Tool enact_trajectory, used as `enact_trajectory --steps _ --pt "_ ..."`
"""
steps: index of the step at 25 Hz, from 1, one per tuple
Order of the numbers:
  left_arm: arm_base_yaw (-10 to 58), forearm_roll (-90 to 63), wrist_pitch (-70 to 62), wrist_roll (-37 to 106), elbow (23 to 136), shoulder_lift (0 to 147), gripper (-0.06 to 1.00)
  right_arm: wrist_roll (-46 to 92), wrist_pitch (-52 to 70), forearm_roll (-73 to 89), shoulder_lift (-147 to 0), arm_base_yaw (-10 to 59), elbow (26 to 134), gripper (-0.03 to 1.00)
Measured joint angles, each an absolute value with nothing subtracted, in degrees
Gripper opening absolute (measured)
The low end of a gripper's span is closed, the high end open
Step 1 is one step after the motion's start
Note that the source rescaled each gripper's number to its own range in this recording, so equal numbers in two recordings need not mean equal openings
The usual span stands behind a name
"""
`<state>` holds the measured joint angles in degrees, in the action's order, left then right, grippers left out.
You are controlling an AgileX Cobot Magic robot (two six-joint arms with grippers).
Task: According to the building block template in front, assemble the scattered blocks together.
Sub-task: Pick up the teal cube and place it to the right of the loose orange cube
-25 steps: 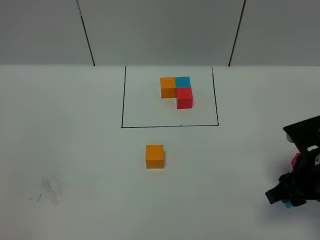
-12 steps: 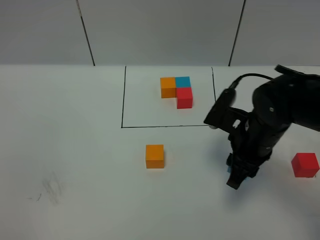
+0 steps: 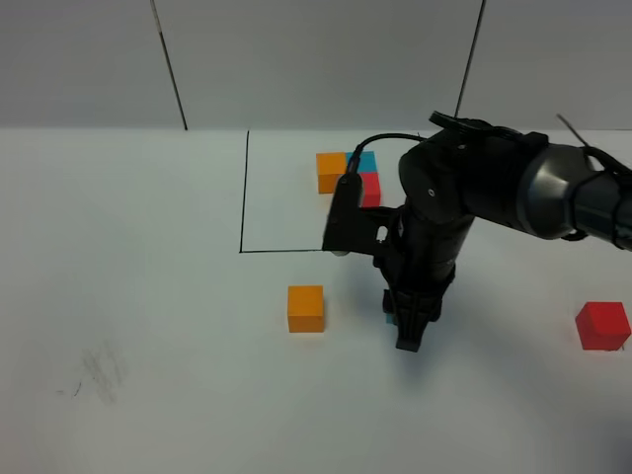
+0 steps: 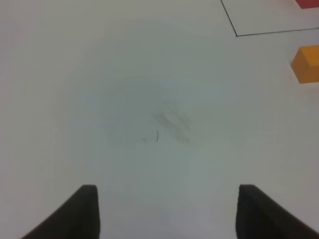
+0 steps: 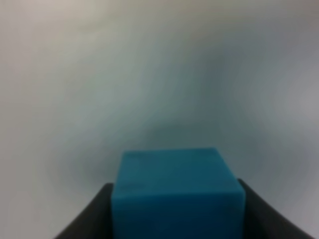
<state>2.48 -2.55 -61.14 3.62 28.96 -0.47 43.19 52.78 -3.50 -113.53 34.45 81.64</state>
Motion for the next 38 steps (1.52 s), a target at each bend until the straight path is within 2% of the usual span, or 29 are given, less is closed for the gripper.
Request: enact_trajectory --steps 18,38 --pt "2.5 -2.6 -61.1 3.6 29.0 -0.5 0.33 50.4 55.4 -2.8 -122.6 38.1 94.5 0.28" --pt "2.5 -2.6 -61.1 3.6 29.0 -0.5 0.33 53.0 52.0 -0.5 -124.1 38.6 94.9 0.27"
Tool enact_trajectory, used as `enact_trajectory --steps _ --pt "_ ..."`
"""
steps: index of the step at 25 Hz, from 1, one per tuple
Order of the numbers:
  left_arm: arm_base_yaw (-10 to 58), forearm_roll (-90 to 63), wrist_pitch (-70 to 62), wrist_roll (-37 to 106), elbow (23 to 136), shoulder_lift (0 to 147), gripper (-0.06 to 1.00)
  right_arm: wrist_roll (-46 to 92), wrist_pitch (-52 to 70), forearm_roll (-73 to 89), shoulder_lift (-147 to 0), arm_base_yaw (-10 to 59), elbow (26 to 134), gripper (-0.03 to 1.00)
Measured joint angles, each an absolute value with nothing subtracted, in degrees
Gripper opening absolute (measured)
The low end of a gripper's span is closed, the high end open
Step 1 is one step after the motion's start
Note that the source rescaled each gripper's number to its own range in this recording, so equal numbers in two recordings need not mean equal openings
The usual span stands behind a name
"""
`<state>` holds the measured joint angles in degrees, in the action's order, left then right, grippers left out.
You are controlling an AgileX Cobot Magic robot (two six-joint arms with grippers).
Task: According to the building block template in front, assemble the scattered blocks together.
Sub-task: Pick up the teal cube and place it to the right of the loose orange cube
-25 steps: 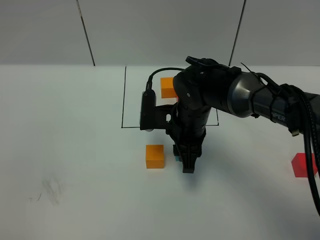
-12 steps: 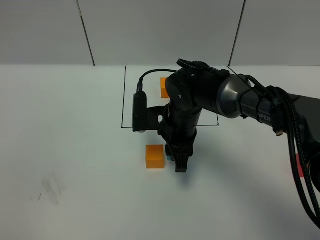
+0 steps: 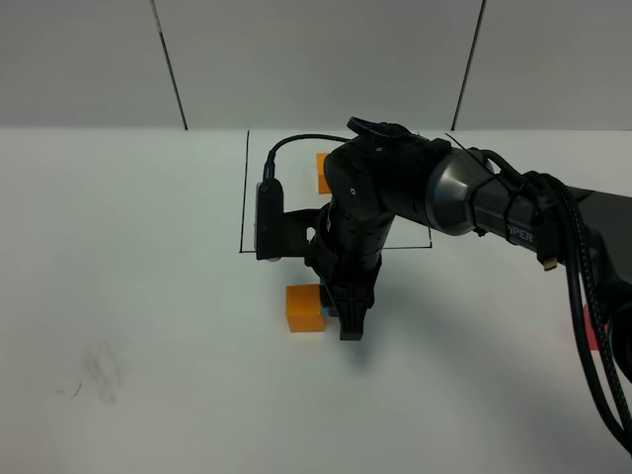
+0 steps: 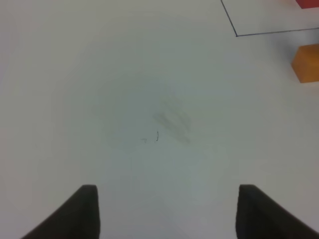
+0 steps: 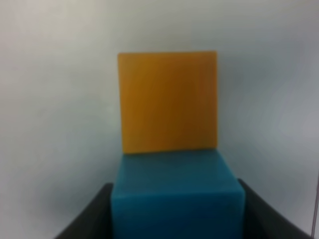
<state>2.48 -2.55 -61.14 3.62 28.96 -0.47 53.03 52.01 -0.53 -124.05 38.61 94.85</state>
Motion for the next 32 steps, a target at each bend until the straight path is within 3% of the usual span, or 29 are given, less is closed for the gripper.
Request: enact_trajectory --steps 32 --pt "2.5 -2.6 -61.1 3.6 29.0 -0.5 0.33 58.6 50.5 -1.1 -128.7 37.9 94.9 0.27"
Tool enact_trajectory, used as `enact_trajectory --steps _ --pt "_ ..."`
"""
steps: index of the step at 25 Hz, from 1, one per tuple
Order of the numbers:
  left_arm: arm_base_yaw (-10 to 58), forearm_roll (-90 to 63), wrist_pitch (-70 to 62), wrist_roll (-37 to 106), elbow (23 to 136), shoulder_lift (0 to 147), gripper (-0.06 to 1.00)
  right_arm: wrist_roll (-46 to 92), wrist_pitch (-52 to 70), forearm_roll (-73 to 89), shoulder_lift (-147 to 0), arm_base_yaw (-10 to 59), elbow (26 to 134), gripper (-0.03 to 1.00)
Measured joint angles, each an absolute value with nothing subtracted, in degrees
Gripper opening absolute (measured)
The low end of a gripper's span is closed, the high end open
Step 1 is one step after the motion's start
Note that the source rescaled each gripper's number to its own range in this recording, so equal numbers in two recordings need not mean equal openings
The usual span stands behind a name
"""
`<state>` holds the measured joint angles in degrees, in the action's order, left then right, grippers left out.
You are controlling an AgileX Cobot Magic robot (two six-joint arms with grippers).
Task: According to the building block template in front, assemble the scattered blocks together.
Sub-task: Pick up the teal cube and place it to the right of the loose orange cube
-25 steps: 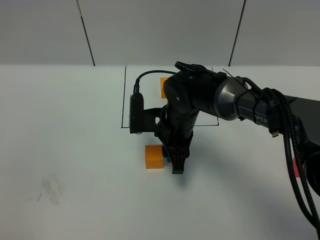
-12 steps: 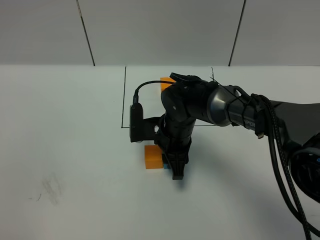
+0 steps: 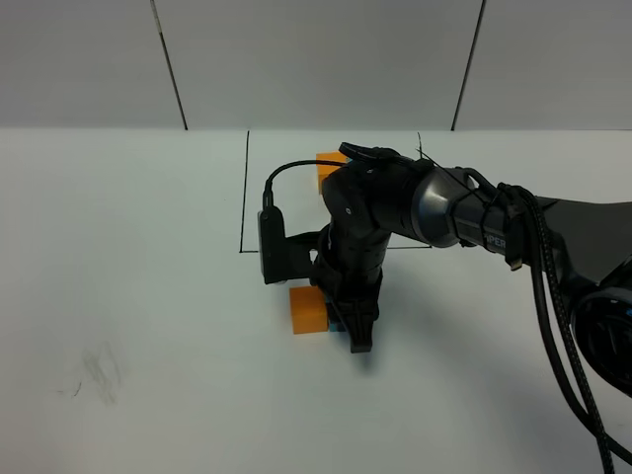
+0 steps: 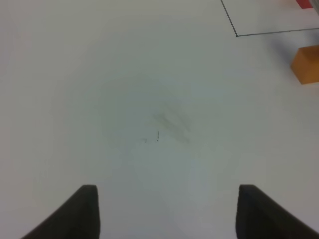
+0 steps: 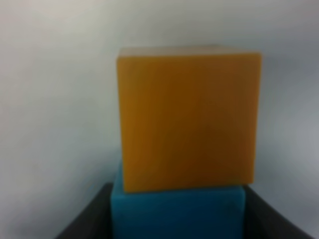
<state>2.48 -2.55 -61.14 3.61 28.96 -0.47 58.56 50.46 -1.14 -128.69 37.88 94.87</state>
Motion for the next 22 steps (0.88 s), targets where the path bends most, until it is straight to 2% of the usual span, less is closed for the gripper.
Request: enact_trajectory --steps 22 --pt "2.5 -2.6 -61.1 3.6 29.0 -0.5 0.33 58.8 51.8 -0.6 -129.6 37.5 95.5 0.27"
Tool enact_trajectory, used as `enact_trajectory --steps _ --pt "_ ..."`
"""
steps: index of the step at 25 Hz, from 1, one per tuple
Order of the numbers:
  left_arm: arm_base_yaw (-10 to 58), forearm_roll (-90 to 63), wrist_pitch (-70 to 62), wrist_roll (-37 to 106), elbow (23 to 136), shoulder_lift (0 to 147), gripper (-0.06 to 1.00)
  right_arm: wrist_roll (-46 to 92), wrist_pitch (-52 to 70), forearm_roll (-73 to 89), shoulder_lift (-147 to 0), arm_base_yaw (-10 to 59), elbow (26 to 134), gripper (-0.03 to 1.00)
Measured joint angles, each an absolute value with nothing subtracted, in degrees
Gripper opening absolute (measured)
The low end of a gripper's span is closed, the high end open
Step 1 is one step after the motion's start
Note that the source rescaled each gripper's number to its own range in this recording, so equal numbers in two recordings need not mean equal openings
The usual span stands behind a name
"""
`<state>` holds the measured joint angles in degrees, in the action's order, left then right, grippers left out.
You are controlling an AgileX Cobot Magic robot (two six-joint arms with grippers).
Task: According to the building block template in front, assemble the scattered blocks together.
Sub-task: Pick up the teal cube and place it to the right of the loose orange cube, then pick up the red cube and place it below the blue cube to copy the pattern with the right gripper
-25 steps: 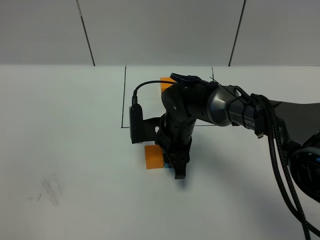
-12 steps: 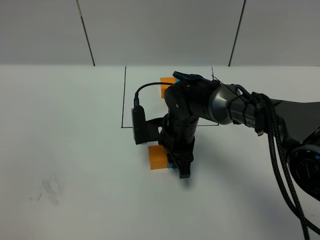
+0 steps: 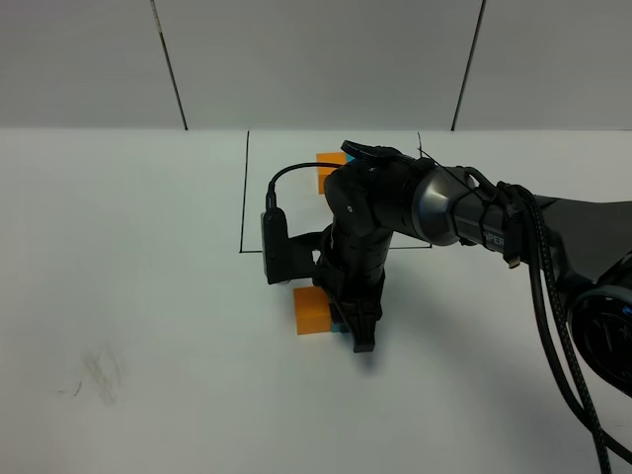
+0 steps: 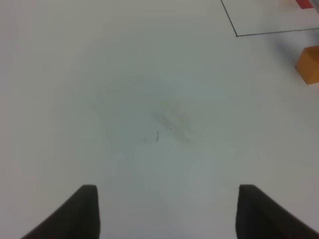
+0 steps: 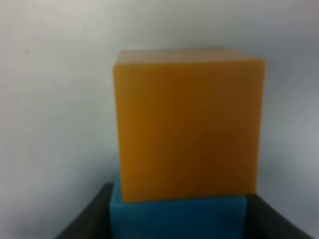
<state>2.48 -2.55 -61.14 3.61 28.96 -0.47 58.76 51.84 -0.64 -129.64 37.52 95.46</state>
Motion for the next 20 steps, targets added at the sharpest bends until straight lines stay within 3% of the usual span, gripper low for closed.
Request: enact_trajectory --steps 5,13,20 --pt "2.5 -2.6 -61.1 3.6 29.0 -0.5 0.33 57.4 53.1 -0.6 -129.7 37.5 96.0 0.32" --pt "2.5 -2.6 -61.1 3.6 29.0 -0.5 0.33 50.1 57.5 -3.8 -128.3 37.5 98.2 0.79" --pt "2.5 -2.6 -61.1 3.6 29.0 -0.5 0.33 19.5 62.9 -10.3 -119.7 35.7 98.2 0.85"
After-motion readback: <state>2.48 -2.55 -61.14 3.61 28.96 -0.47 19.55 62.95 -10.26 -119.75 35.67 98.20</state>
